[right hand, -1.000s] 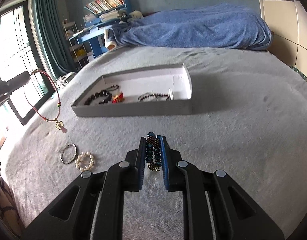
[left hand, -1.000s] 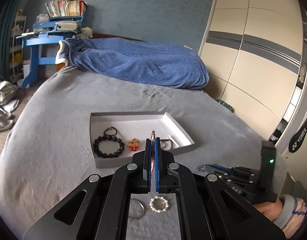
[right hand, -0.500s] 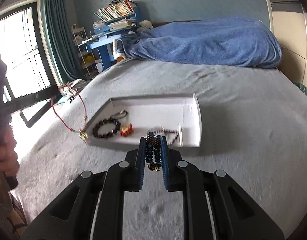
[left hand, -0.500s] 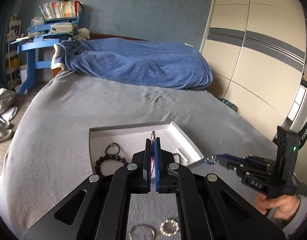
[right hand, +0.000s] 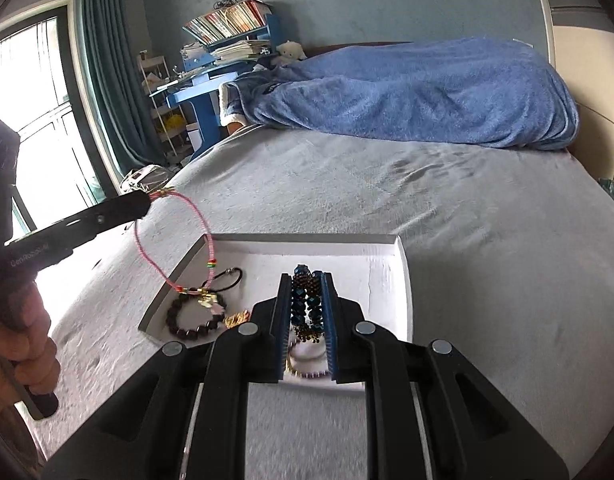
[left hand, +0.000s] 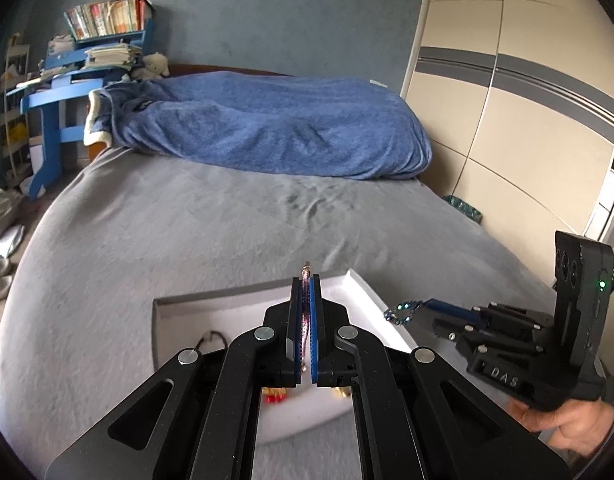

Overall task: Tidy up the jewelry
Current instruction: 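Carry the pink cord bracelet to the tray with left tool while right tool carries the teal bracelet, then open the left tool in the tray while right tool releases the teal bracelet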

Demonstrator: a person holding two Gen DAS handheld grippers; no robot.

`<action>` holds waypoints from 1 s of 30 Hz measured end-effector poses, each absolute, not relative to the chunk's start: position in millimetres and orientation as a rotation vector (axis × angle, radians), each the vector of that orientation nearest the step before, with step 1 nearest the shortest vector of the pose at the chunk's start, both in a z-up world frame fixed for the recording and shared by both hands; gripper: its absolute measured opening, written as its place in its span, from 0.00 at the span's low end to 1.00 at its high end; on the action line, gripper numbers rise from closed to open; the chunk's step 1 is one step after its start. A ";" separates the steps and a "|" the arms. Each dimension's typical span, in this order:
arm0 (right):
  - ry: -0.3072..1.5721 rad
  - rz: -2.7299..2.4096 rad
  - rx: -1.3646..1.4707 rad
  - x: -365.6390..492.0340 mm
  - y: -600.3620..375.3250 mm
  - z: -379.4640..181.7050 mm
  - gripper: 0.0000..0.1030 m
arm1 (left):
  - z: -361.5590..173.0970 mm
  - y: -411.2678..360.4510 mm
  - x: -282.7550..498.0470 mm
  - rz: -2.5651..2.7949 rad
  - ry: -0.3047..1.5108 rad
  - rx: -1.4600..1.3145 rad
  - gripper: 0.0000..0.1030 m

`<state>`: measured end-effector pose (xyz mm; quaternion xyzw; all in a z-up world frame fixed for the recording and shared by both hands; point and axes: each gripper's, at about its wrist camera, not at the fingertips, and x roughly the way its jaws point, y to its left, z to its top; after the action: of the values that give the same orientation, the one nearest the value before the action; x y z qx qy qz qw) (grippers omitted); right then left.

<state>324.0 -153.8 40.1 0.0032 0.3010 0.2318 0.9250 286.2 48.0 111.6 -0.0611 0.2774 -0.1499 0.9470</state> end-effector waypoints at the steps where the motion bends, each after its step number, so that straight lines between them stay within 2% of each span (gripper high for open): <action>1: 0.623 0.477 0.009 329.1 -151.7 37.8 0.14 | 109.3 46.7 292.9 -0.304 0.569 -0.129 0.03; 8: 0.688 0.566 0.115 372.9 -143.5 16.5 0.14 | 83.6 40.1 338.6 -0.304 0.622 -0.176 0.03; 16: 0.753 0.528 0.100 409.5 -136.5 -18.6 0.14 | 55.1 35.8 369.4 -0.303 0.672 -0.207 0.03; 28: 0.817 0.487 -0.113 407.9 -102.4 -55.1 0.14 | 3.3 41.5 393.9 -0.205 0.871 -0.135 0.03; 29: 0.820 0.482 -0.121 408.2 -102.0 -56.5 0.14 | 2.9 41.1 393.5 -0.203 0.876 -0.132 0.04; 30: 0.824 0.478 -0.122 408.2 -102.1 -57.5 0.14 | 3.2 40.9 393.1 -0.198 0.879 -0.125 0.11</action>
<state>408.2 -102.1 -57.5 -0.0588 0.3965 0.2299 0.8868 393.1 41.0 3.2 -0.0602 0.4244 -0.0954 0.8984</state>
